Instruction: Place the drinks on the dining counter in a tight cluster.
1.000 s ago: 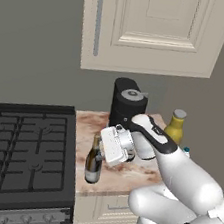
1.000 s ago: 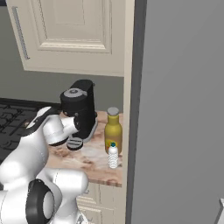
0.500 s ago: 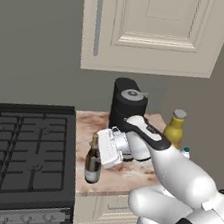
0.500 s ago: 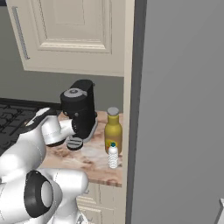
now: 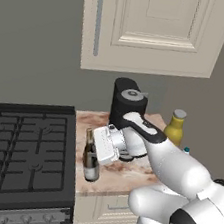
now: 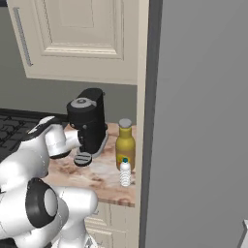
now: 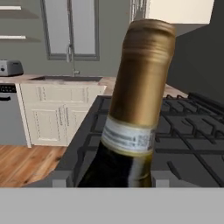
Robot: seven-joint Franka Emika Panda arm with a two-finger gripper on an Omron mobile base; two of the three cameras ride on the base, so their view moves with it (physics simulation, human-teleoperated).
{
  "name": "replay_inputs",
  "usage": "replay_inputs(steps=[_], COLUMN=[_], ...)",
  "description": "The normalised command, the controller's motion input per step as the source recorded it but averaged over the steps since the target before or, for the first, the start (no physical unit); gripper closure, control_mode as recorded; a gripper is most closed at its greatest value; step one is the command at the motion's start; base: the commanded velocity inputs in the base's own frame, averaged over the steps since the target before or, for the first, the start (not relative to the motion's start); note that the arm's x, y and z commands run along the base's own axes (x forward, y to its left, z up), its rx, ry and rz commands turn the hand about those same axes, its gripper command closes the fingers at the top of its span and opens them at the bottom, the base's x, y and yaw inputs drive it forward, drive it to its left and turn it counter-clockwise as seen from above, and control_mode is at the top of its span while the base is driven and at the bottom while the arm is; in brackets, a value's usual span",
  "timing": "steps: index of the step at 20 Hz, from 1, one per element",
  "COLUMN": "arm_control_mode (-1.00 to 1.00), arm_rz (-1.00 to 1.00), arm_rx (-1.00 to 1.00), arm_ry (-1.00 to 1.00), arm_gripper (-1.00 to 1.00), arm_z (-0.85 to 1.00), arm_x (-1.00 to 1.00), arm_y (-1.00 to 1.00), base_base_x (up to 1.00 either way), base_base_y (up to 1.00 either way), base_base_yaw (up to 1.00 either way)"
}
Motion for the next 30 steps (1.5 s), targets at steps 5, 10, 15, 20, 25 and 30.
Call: replay_inputs(steps=[5, 10, 15, 20, 25, 30], arm_control_mode=[-1.0, -1.0, -1.0, -1.0, -1.0, -1.0], arm_rz=[0.01, 0.0, 0.0, 0.0, 0.0, 0.0], arm_rx=[0.0, 0.0, 0.0, 0.02, 0.03, 0.05], arm_ry=[0.0, -0.01, -0.1, -0.07, -0.06, -0.06], arm_gripper=[1.0, 1.0, 1.0, 1.0, 1.0, 1.0], arm_z=[0.01, 0.18, 0.31, 0.36, 0.27, 0.16], arm_x=[-0.12, -0.27, -0.24, -0.19, -0.18, -0.17], arm_y=[0.0, 0.0, 0.0, -0.07, -0.05, -0.14], base_base_x=[0.0, 0.0, 0.0, 0.0, 0.0, 0.0], base_base_y=[0.0, 0.0, 0.0, 0.0, 0.0, 0.0], base_base_yaw=[0.0, 0.0, 0.0, 0.0, 0.0, 0.0])
